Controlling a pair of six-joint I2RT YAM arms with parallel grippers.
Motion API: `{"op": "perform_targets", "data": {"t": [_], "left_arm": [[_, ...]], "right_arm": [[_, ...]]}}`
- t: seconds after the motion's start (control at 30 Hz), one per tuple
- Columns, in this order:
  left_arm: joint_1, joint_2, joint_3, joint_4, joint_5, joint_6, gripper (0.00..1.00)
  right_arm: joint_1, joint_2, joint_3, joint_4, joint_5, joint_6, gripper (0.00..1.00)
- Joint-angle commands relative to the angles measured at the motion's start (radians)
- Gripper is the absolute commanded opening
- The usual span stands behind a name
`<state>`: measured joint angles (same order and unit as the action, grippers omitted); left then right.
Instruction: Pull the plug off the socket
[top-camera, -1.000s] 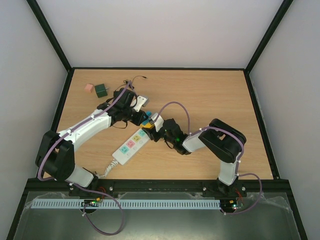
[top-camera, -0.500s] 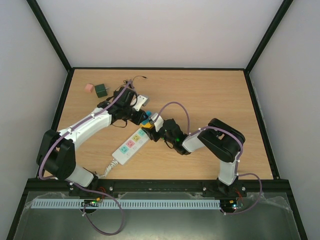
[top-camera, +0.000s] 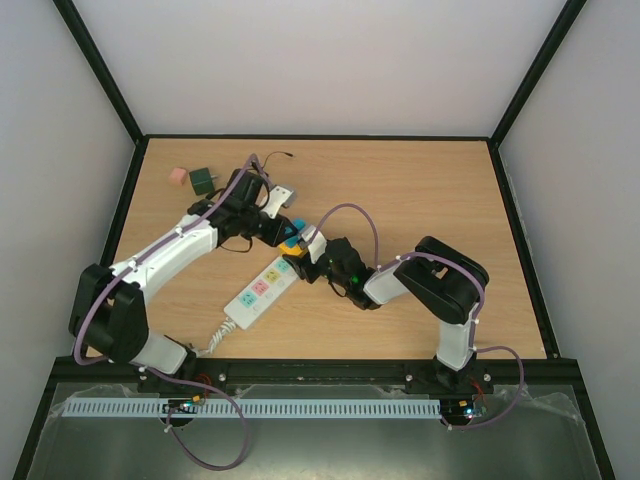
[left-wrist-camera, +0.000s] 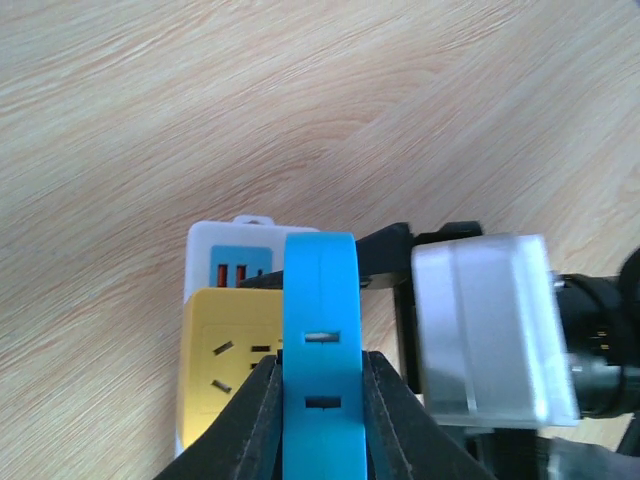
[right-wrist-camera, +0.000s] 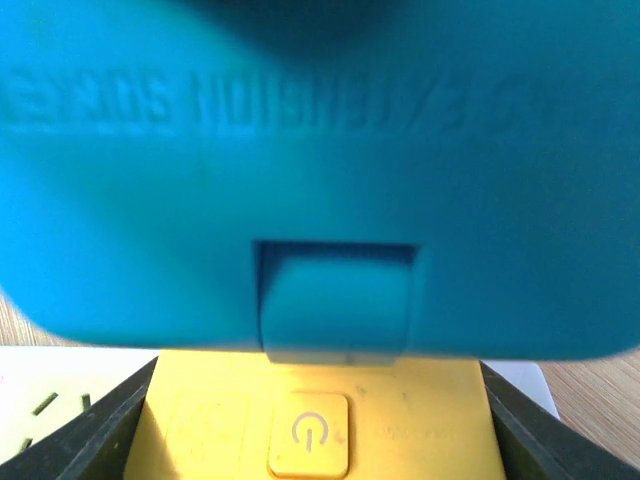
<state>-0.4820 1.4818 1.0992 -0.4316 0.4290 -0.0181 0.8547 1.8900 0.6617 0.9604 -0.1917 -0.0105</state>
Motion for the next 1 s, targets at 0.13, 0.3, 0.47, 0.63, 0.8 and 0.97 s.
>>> {"op": "perform_targets", "data": {"t": [0.13, 0.3, 0.47, 0.63, 0.8, 0.97], "left_arm": [[0.025, -0.05, 0.028, 0.019, 0.056, -0.013, 0.03], [0.054, -0.068, 0.013, 0.019, 0.051, -0.01, 0.03], [0.091, -0.096, -0.008, 0.024, 0.084, -0.013, 0.02], [0.146, -0.158, -0.067, 0.046, 0.145, -0.015, 0.03], [0.194, -0.199, -0.067, 0.032, 0.219, -0.006, 0.03], [0.241, -0.231, -0.044, -0.001, 0.308, 0.034, 0.03]], "right_arm": [[-0.004, 0.061, -0.027, -0.153, 0.055, -0.038, 0.19], [-0.003, 0.043, -0.022, -0.161, 0.045, -0.04, 0.3], [-0.003, -0.003, -0.009, -0.181, 0.029, -0.064, 0.65], [-0.003, -0.081, 0.001, -0.201, 0.014, -0.097, 0.85], [-0.003, -0.154, 0.03, -0.244, -0.028, -0.118, 0.98], [-0.007, -0.239, 0.076, -0.339, -0.056, -0.139, 0.98]]}}
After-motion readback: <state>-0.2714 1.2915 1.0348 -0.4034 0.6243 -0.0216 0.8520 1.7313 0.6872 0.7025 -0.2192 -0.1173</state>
